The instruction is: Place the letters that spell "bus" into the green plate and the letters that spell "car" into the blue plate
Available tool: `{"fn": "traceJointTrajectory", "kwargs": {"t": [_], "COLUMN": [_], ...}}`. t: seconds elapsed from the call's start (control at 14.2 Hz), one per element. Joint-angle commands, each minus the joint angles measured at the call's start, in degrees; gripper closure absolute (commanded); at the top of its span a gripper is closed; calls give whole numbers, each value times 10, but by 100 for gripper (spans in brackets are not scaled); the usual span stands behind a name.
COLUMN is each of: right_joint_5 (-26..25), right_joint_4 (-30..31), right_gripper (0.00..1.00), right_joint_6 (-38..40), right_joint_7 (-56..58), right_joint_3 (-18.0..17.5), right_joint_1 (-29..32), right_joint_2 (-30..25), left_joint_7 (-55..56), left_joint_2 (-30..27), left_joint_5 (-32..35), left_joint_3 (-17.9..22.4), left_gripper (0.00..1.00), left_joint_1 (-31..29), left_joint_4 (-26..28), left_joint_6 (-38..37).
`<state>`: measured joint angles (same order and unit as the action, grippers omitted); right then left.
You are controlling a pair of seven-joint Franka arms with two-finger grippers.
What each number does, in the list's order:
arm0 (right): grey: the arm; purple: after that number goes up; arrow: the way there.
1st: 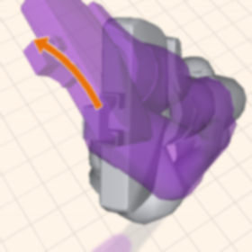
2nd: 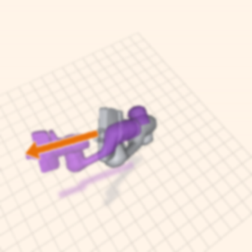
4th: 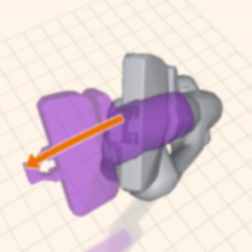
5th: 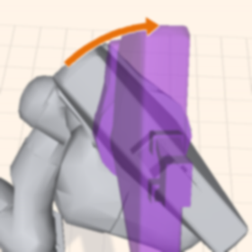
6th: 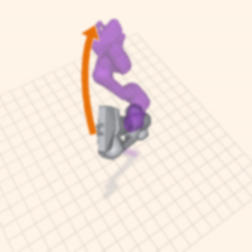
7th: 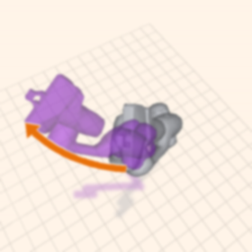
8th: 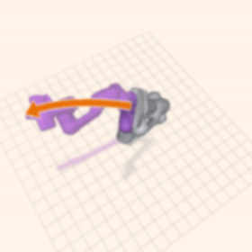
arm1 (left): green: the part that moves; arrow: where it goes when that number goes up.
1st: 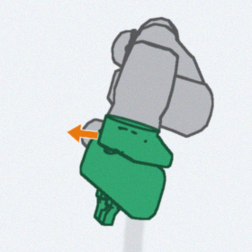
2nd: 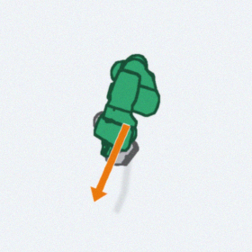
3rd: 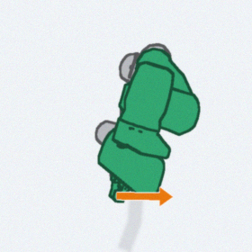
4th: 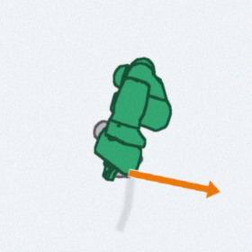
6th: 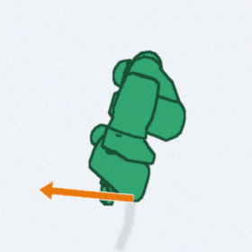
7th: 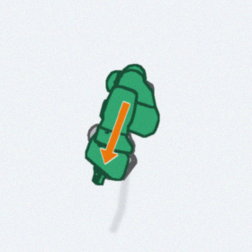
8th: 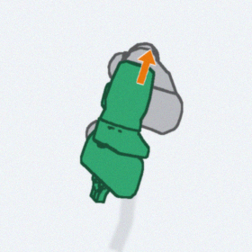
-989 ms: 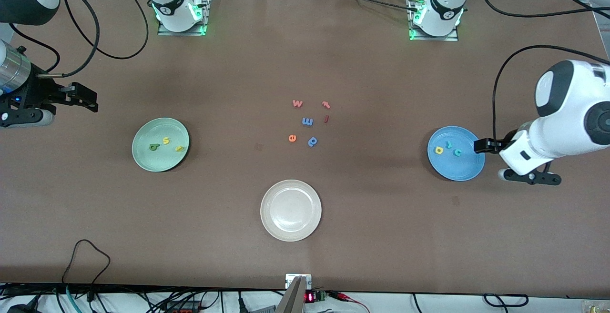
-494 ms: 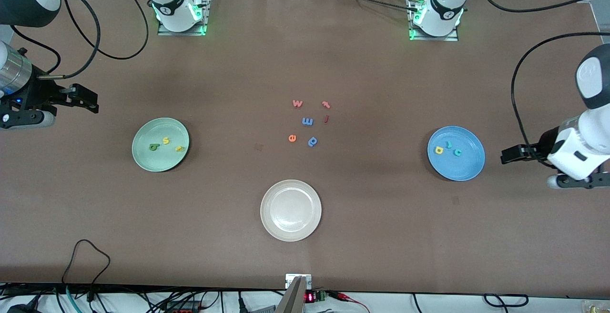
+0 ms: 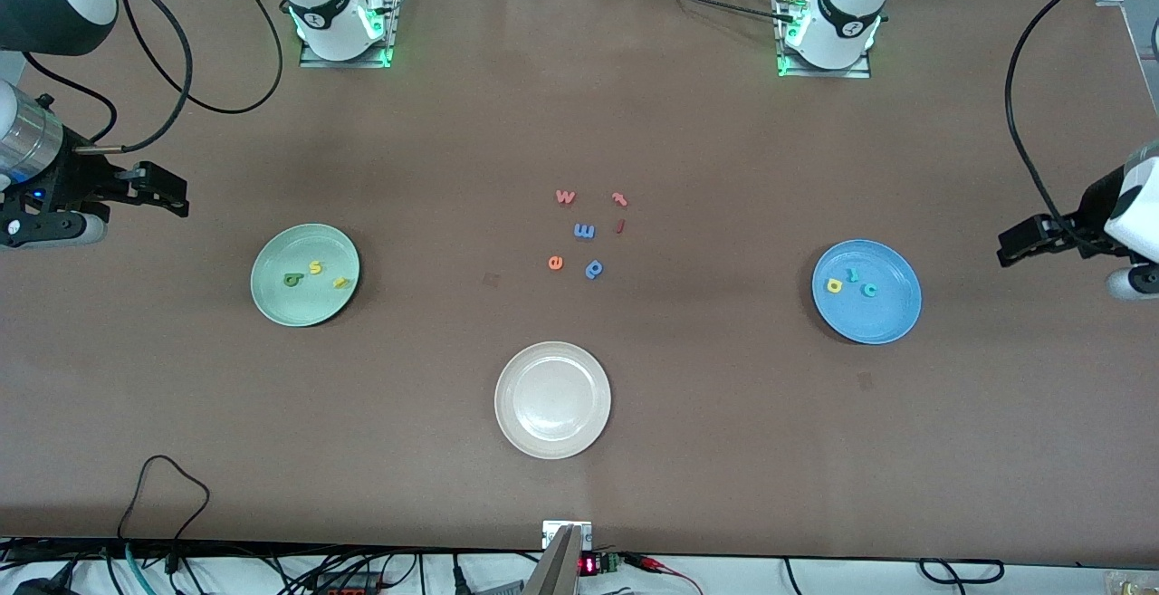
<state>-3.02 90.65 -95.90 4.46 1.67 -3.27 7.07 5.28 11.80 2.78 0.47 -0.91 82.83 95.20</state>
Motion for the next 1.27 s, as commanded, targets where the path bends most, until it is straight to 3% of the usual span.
{"fn": "traceJointTrajectory", "kwargs": {"t": [0.0, 0.49, 1.2], "right_joint_5": [8, 34, 34], "right_joint_4": [-14, -14, -12], "right_gripper": [0, 0, 0], "right_joint_6": [3, 9, 12], "right_joint_7": [4, -6, -2], "right_joint_3": [-1, -4, -5], "right_joint_1": [3, -1, -2], "right_joint_2": [8, 8, 8], "left_joint_7": [-5, -6, -6], "left_joint_2": [-41, -116, -133], "left_joint_5": [-12, -29, -28], "left_joint_3": [4, 3, -7], "left_gripper": [0, 0, 0], "left_joint_1": [5, 7, 4], "left_joint_4": [47, 131, 143], "left_joint_6": [-10, -4, -19]}}
